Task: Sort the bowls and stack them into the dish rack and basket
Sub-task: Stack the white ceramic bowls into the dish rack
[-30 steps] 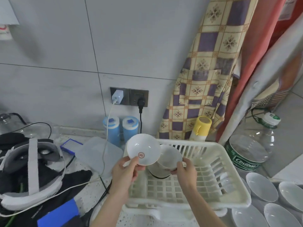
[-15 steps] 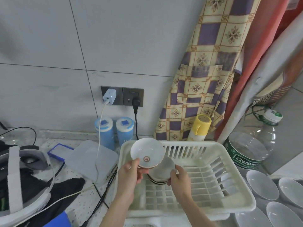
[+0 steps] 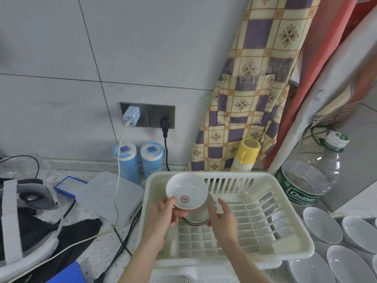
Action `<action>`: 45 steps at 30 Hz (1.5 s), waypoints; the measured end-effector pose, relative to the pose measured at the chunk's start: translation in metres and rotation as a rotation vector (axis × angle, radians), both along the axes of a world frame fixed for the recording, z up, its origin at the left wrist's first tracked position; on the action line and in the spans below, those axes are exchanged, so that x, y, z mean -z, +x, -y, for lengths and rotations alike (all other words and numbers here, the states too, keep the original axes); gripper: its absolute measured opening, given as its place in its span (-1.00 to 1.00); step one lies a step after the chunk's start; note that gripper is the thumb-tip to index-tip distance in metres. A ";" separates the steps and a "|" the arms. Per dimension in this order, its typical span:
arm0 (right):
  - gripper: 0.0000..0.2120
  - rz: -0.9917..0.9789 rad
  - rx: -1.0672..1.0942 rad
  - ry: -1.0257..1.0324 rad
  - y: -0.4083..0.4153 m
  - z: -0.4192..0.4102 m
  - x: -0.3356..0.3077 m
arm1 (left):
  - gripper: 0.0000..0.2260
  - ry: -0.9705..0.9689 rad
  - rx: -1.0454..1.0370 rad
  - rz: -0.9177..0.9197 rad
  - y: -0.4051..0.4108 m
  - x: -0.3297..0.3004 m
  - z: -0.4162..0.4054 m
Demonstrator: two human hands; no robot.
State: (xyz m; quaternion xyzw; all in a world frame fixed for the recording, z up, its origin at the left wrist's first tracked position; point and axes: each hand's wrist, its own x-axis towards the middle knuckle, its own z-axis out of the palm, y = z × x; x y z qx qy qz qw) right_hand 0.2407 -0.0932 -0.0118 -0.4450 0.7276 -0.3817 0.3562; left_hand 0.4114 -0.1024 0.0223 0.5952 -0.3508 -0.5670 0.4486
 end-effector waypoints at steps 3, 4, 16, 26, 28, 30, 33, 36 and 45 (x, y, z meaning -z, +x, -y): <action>-0.65 0.020 0.096 -0.102 -0.005 -0.003 -0.007 | -0.80 0.010 0.031 0.012 -0.001 0.000 0.000; -0.74 0.069 0.119 -0.132 -0.006 -0.005 -0.010 | -0.81 0.015 0.038 0.017 -0.002 -0.001 0.000; -0.81 -0.002 -0.104 -0.094 -0.005 -0.003 -0.038 | -0.76 -0.121 0.098 0.105 -0.010 0.003 -0.008; -0.75 -0.157 -0.157 0.001 -0.002 0.004 -0.030 | -0.55 -0.232 0.144 0.451 -0.008 0.020 -0.006; -0.74 -0.177 -0.160 0.019 -0.001 0.004 -0.029 | -0.60 -0.241 0.125 0.521 -0.008 0.021 -0.005; -0.74 -0.198 -0.165 0.033 -0.001 0.003 -0.028 | -0.64 -0.249 0.138 0.574 -0.007 0.022 -0.004; -0.75 -0.228 -0.178 0.055 0.000 0.004 -0.028 | -0.66 -0.262 0.185 0.623 -0.007 0.025 -0.003; -0.75 -0.229 -0.182 0.071 0.000 0.006 -0.028 | -0.64 -0.267 0.199 0.631 -0.007 0.027 -0.003; -0.71 -0.057 -0.118 0.121 -0.008 0.004 -0.018 | -0.53 -0.281 0.255 0.631 -0.008 0.029 -0.002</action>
